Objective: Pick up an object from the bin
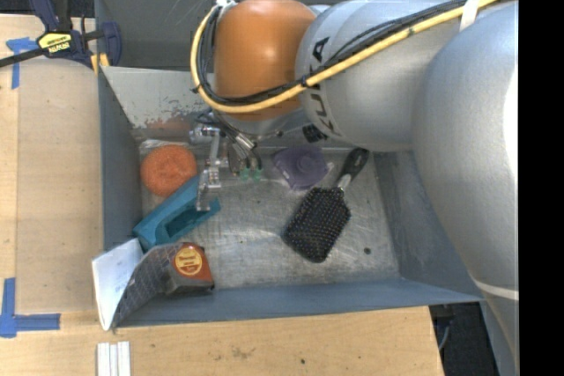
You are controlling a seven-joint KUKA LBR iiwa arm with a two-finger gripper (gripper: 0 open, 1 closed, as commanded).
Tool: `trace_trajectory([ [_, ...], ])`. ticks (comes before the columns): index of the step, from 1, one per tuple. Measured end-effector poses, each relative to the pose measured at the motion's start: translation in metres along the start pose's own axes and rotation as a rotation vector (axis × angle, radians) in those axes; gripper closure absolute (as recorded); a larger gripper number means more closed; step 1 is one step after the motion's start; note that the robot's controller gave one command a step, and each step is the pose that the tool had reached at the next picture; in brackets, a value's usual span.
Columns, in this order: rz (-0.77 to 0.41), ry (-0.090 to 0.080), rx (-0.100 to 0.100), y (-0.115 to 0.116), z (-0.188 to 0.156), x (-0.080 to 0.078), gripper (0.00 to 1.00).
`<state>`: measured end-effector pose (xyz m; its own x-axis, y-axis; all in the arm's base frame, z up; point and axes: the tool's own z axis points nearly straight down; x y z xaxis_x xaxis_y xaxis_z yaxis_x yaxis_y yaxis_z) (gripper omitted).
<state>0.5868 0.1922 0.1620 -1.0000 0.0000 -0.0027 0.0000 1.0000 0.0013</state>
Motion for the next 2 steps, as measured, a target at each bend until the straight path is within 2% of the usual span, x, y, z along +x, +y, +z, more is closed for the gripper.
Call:
trace_trajectory([
  [1, -0.166, -0.008, 0.000, 0.0187, 0.0447, 0.0071, 0.00],
  [2, -0.237, -0.011, -0.003, 0.0231, 0.0537, 0.0076, 0.00],
])
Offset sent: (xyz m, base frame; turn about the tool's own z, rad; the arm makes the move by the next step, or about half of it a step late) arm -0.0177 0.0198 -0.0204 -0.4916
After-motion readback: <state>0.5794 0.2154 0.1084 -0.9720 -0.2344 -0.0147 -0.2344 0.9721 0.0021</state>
